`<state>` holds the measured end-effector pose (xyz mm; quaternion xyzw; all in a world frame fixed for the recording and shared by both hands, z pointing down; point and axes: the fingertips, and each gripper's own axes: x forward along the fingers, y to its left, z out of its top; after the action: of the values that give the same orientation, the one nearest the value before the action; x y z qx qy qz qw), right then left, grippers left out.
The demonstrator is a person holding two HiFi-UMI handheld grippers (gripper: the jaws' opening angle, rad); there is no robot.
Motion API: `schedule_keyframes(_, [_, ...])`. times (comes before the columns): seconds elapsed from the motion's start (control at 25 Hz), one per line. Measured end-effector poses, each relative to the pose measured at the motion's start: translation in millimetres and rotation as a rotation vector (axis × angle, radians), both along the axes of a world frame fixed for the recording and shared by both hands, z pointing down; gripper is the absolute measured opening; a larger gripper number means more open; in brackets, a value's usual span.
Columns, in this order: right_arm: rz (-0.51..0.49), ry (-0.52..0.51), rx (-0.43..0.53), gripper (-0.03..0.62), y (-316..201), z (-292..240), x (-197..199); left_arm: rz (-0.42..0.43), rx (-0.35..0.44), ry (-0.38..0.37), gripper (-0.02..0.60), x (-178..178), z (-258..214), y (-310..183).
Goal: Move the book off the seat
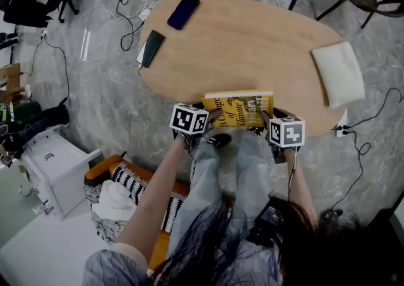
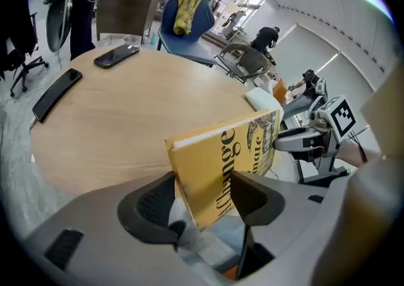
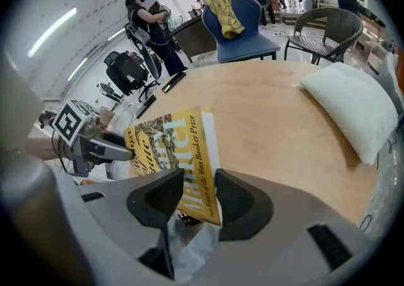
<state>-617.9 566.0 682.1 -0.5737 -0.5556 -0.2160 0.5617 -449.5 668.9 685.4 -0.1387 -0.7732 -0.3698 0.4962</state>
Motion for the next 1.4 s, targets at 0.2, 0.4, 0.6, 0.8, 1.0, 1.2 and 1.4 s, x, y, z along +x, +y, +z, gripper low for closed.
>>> schedule_keyframes(0.2, [0.014,-0.002,0.028,0.167,12.0,28.6,0.5,-0.017,0.020,0.029,0.284,1.8,26.4,10.0])
schedule_keyframes(0.4, [0.074,0.011,0.033,0.160,19.1,39.1,-9.4,-0.063,0.041,-0.004,0.284,-7.9,35.4,18.4])
schedule_keyframes(0.6, [0.128,0.038,0.028,0.109,28.2,49.9,-15.8,-0.127,0.011,0.032,0.249,-10.4,50.7,36.4])
schedule_keyframes(0.8, [0.167,0.010,0.054,0.075,22.2,61.2,-16.7,-0.161,0.042,0.077,0.247,-6.6,66.4,34.9])
schedule_keyframes(1.0, [0.220,0.030,0.062,0.074,20.9,67.2,-19.7,-0.098,-0.032,0.072,0.264,-8.4,66.6,38.9])
schedule_keyframes(1.2, [0.337,0.056,0.029,0.074,24.2,54.8,-33.6,-0.167,-0.055,0.061,0.267,2.2,60.5,46.7])
schedule_keyframes(1.4, [0.409,0.073,-0.030,0.074,27.7,34.7,-42.1,-0.245,-0.028,-0.037,0.265,5.5,38.2,48.7])
